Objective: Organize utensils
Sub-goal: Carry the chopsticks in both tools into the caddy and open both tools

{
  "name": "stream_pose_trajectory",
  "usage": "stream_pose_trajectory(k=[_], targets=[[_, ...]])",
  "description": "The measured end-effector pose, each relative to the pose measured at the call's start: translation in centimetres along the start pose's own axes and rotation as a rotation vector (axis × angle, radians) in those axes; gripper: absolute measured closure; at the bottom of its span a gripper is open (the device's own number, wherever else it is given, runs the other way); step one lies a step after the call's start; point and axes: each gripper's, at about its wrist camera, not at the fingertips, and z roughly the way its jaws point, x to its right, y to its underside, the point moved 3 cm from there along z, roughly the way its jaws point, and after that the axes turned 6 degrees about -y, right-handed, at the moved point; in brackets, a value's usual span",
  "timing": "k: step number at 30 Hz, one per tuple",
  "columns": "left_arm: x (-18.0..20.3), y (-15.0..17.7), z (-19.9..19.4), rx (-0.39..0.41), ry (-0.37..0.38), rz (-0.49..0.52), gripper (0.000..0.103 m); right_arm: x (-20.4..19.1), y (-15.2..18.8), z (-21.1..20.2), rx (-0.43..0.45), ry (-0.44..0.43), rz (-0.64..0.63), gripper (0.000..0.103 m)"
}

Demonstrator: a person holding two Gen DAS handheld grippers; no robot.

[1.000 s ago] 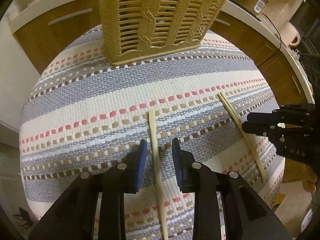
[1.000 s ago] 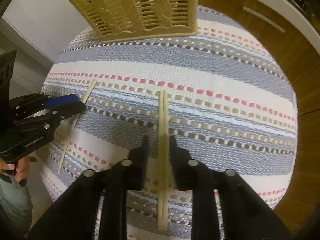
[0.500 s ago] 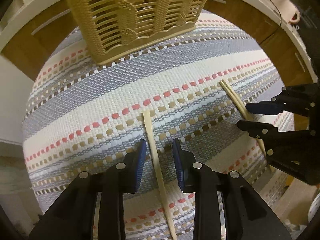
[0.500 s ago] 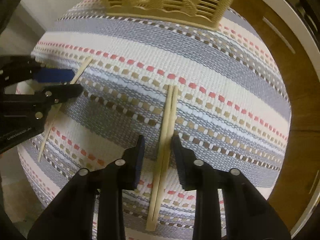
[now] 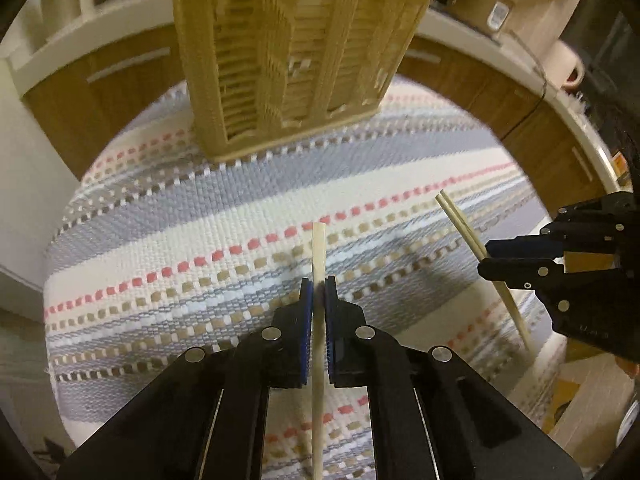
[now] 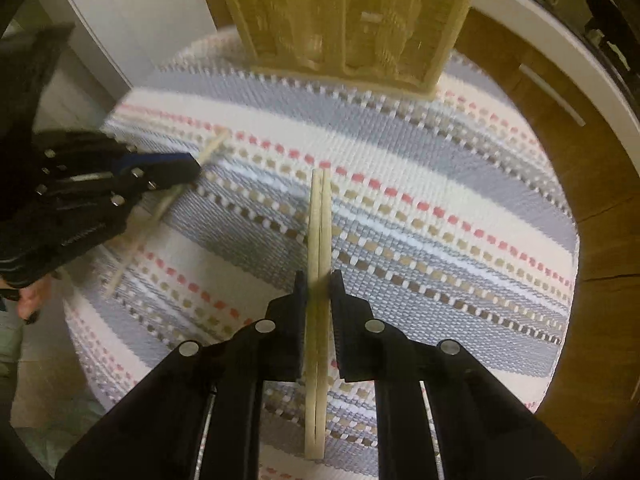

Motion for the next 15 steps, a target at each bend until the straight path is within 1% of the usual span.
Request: stream_pose_trajectory(k=[6, 8, 10, 12, 15], targets=[[0.4, -0.6, -5.5, 0.166, 0.037, 0.03, 0.099, 1.0, 0.6, -5.3, 0.151, -0.063, -0.011, 0.093], [1.0, -1.0, -7.5, 0.233, 0.05, 0.041, 0.099, 0.7, 0.6, -6.9, 0.207, -0.077, -0.022, 0.093], [1.8, -1.0, -9.3, 0.281, 0.066, 0.05, 0.099, 1.1, 0.5, -8.7, 0.251, -0.099, -0.02, 0.093], [2.1, -1.7, -11.1, 0.34, 0.076, 0.052, 0.099, 1.2, -0.3, -10.5, 0.308, -0.12, -0.007, 0.093], [1.9, -3.2, -13.6, 0.433, 0.087, 0.045, 0.099, 1.5, -1.6, -12.7, 0.402, -0.128, 0.0, 0.093]])
